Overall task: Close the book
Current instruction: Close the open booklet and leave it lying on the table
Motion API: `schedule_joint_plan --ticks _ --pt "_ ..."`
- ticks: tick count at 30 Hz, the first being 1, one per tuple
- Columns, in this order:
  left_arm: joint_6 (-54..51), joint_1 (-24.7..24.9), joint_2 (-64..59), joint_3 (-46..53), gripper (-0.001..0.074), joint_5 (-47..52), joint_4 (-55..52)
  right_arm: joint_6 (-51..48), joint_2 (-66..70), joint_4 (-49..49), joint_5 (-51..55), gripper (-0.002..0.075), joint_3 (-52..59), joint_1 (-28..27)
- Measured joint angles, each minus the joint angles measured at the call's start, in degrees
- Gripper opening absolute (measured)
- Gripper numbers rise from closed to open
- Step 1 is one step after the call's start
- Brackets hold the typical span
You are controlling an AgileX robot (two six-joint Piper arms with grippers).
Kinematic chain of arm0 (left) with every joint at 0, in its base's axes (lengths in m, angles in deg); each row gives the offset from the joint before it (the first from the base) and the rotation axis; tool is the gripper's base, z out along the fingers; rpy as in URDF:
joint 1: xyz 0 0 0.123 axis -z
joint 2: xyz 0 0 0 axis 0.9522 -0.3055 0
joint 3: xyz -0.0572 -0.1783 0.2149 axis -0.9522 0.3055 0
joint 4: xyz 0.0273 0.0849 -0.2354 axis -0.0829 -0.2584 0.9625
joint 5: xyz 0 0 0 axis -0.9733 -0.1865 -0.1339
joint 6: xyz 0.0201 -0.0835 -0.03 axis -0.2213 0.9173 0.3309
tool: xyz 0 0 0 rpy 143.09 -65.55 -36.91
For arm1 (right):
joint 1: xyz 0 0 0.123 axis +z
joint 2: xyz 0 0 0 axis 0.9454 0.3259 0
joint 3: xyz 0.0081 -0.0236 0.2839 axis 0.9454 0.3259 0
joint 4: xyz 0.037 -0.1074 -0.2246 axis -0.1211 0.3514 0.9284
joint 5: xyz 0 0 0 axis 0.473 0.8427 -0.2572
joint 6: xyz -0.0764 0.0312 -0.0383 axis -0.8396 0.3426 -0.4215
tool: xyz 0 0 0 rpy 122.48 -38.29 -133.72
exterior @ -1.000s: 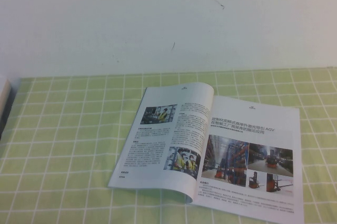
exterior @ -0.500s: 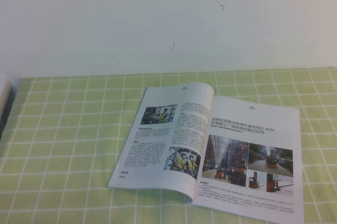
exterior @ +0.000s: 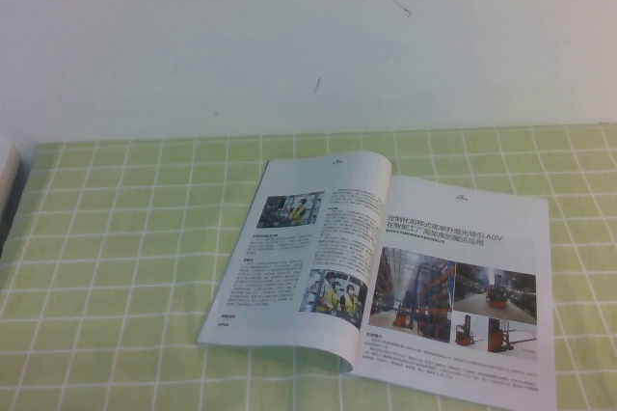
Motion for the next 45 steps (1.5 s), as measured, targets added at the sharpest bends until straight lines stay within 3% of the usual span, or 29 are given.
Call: schedule_joint_plan --ticks 45 --pt "-0.9 0.0 0.0 0.0 -0.0004 0.0 -0.33 0.0 0.0 0.21 -0.08 -0.0003 0.0 0.0"
